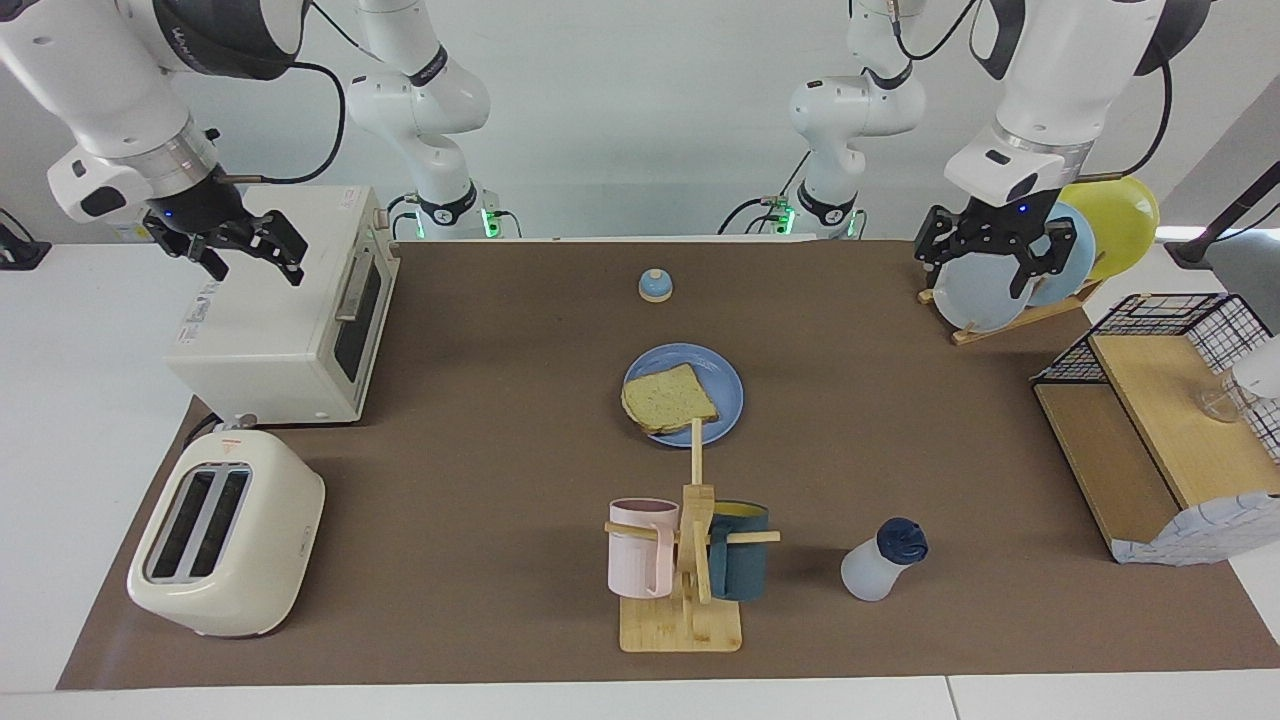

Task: Put bread on plate and add seasoning

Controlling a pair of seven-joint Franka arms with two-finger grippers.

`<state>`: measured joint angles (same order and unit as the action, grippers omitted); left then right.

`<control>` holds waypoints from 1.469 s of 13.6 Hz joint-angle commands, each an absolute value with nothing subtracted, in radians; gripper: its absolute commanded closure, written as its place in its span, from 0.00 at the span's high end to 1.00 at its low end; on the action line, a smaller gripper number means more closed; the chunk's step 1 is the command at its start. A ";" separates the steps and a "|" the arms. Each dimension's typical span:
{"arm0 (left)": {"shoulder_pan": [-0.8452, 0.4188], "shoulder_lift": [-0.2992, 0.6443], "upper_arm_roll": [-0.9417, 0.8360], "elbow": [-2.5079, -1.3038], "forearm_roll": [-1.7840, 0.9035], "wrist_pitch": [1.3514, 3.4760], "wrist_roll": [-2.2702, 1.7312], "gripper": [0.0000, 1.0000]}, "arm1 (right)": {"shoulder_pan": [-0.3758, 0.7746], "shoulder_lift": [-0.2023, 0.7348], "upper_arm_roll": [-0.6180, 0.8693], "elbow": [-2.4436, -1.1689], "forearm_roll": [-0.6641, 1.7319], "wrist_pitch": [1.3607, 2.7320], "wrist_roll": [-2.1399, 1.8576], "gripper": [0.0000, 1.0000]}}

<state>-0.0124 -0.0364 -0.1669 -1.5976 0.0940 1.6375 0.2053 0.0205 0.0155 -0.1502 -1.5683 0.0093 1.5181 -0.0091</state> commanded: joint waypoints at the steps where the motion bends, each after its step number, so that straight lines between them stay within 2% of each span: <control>1: -0.011 -0.093 -0.176 -1.623 0.078 1.597 0.233 1.00 | 0.011 0.000 -0.143 -1.585 0.011 1.519 -0.032 1.00; 5: -0.011 -0.130 -0.175 -1.658 0.080 1.579 0.230 1.00 | 0.011 0.000 -0.143 -1.585 0.011 1.519 -0.034 1.00; 8: -0.037 -0.138 -0.103 -1.655 0.069 1.597 0.221 1.00 | 0.011 0.000 -0.143 -1.585 0.011 1.519 -0.034 1.00; 10: -0.038 -0.140 -0.095 -1.660 0.068 1.600 0.053 1.00 | 0.011 0.000 -0.143 -1.585 0.011 1.519 -0.034 1.00; 15: -0.049 -0.126 -0.080 -1.746 0.035 1.658 -0.012 1.00 | 0.011 0.000 -0.143 -1.585 0.011 1.519 -0.034 1.00; 17: -0.080 -0.075 -0.028 -1.721 -0.032 1.673 -0.027 1.00 | 0.011 0.000 -0.143 -1.585 0.011 1.519 -0.034 1.00; 18: -0.127 -0.057 0.026 -1.677 -0.053 1.655 -0.034 1.00 | 0.011 0.000 -0.143 -1.585 0.011 1.519 -0.034 1.00; 20: -0.135 -0.003 0.060 -1.536 -0.045 1.524 -0.032 1.00 | 0.011 0.000 -0.143 -1.585 0.011 1.519 -0.034 1.00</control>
<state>-0.1017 -0.0575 0.0101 -1.6775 -0.0341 1.6379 -0.0173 0.0205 0.0155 -0.1502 -1.5683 0.0093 1.5181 -0.0091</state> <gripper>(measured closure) 0.000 0.000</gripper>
